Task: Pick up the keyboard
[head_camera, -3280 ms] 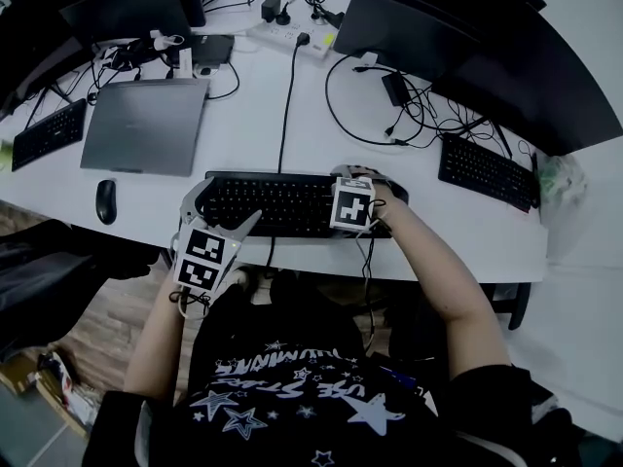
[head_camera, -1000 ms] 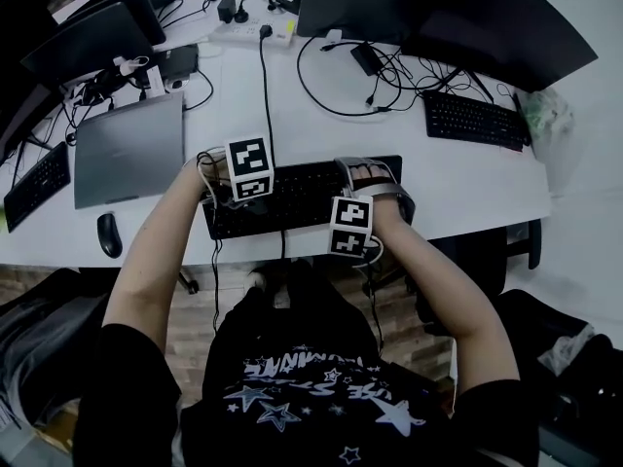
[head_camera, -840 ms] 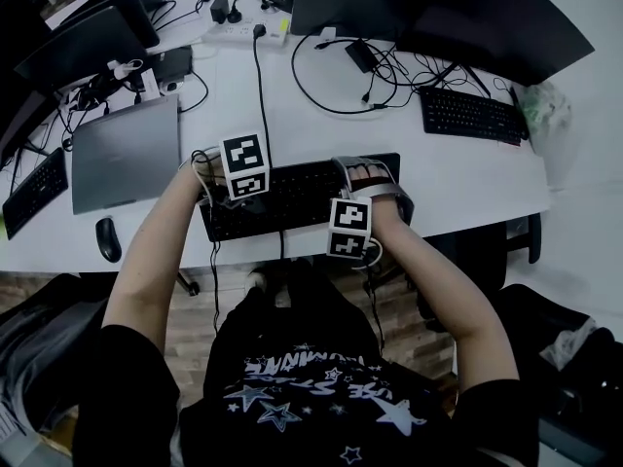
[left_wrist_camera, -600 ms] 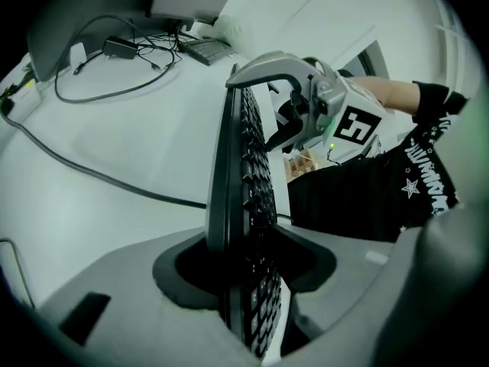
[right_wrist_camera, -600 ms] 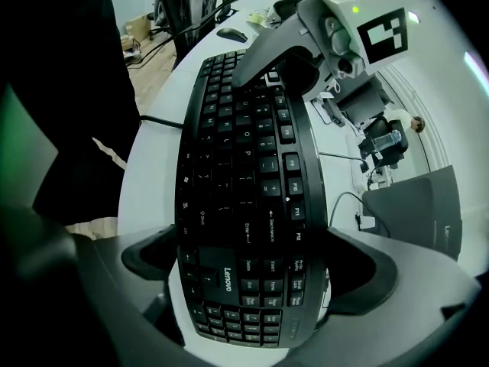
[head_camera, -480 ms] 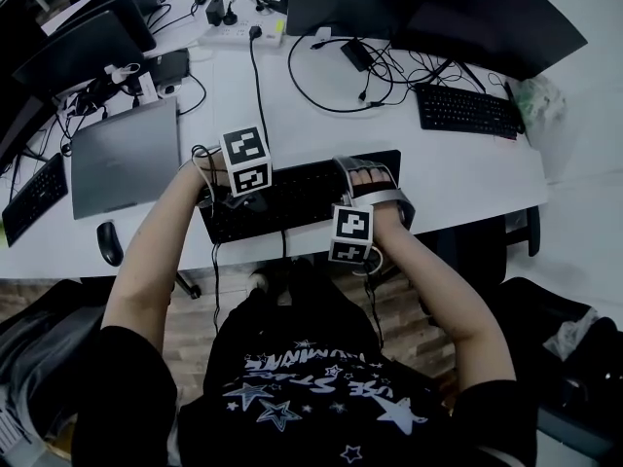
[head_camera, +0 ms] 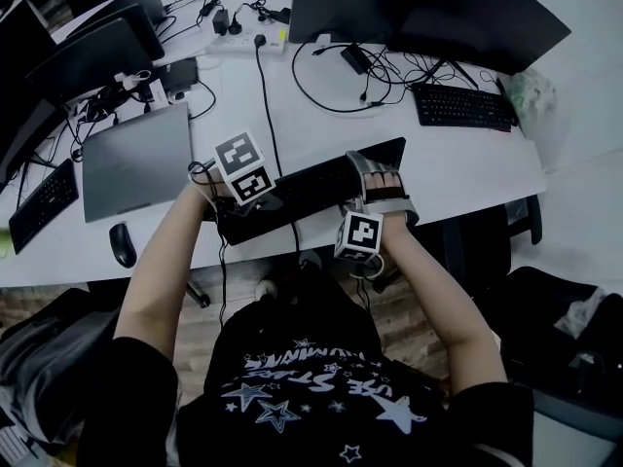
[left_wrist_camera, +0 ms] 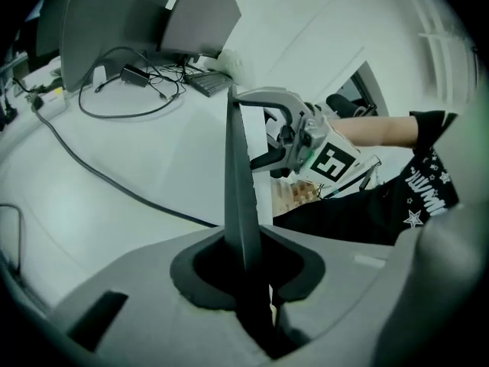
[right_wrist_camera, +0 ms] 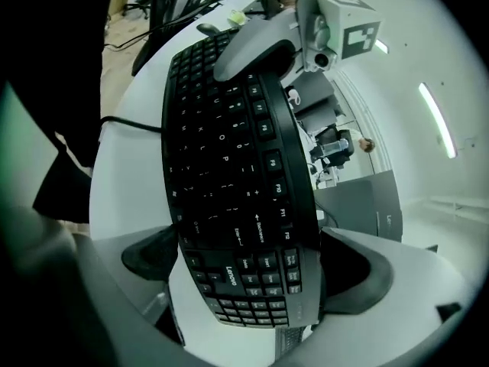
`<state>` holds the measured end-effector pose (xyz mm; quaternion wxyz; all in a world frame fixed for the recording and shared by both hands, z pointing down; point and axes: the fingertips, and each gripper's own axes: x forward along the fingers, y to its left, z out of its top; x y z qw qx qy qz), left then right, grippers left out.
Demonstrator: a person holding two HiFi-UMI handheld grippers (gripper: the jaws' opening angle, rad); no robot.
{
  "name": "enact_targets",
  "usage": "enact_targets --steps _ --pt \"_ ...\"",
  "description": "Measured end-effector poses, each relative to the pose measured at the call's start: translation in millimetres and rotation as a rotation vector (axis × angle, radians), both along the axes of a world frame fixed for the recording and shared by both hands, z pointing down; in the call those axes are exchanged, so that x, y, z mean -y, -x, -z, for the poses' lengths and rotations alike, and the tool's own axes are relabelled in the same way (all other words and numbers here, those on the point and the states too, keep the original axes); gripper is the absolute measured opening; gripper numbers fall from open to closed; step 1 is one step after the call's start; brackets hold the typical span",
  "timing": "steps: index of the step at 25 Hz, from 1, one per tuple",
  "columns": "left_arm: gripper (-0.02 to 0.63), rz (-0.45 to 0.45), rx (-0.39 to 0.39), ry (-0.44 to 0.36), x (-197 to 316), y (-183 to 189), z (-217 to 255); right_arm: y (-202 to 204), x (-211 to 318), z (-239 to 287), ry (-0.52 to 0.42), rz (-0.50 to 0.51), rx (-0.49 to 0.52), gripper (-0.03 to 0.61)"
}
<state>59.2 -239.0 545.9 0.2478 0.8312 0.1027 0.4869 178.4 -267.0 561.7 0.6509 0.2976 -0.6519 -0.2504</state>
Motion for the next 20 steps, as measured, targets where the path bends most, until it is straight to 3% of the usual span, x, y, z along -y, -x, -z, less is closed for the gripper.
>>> enact_targets --steps 4,11,16,20 --pt "0.081 0.050 0.016 -0.028 -7.4 13.3 10.4 2.7 -7.0 18.0 -0.053 -0.096 0.055 0.574" --pt "0.081 0.150 -0.047 -0.093 -27.9 33.5 34.3 9.1 -44.4 52.1 -0.136 -0.299 0.210 0.574" --pt "0.081 0.229 -0.101 -0.123 -36.4 39.3 47.2 16.3 -75.3 85.5 -0.199 -0.500 0.511 0.574" --pt "0.081 0.307 -0.150 -0.167 -37.8 38.2 58.3 21.9 -94.6 115.6 -0.272 -0.597 0.742 0.568"
